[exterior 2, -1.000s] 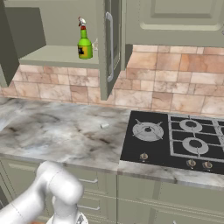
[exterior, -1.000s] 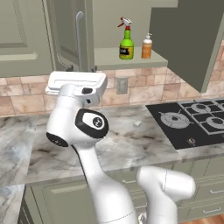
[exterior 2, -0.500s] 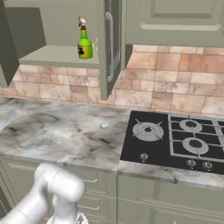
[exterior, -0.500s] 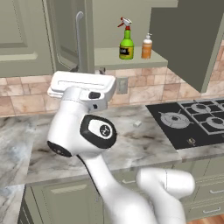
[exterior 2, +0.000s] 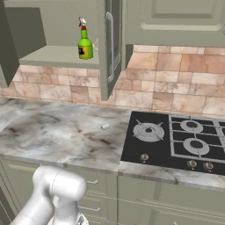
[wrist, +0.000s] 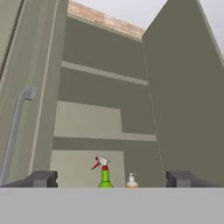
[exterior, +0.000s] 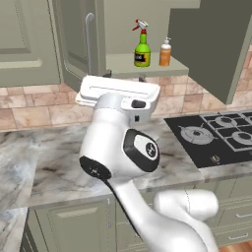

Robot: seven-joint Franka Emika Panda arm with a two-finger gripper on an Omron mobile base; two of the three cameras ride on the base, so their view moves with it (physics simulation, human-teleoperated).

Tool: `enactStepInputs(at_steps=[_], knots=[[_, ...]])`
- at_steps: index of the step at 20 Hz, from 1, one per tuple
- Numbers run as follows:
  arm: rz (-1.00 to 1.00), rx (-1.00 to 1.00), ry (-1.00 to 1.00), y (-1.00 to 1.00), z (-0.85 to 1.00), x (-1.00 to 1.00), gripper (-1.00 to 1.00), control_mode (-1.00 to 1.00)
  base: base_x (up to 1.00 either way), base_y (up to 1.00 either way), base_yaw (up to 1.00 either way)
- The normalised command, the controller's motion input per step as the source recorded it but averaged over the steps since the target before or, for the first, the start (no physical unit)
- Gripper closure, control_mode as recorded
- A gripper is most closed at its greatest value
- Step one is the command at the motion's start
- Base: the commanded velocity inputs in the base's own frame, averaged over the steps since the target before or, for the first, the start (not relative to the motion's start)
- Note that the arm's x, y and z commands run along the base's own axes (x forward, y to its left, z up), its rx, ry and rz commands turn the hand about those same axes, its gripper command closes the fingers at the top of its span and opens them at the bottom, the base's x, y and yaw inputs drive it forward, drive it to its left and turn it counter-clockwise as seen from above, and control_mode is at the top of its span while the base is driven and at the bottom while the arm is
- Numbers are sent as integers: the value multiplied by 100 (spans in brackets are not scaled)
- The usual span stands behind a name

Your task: Pick the soap dispenser and spray from the cabinet and place them on the counter.

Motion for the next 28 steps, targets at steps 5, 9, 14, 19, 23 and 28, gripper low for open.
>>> enactStepInputs(at_steps=[5,9,14,19,23,28], knots=[[14,15,5,-54,9,0,-100,-100,0,0,0],[18,17,15,-39,0,0,-100,-100,0,0,0],[19,20,28,-18,-12,9,-100,-100,0,0,0],[22,21,35,0,-16,29,-100,-100,0,0,0],[23,23,33,0,-9,40,-100,-100,0,0,0],[25,23,32,12,-13,52,-100,-100,0,0,0]])
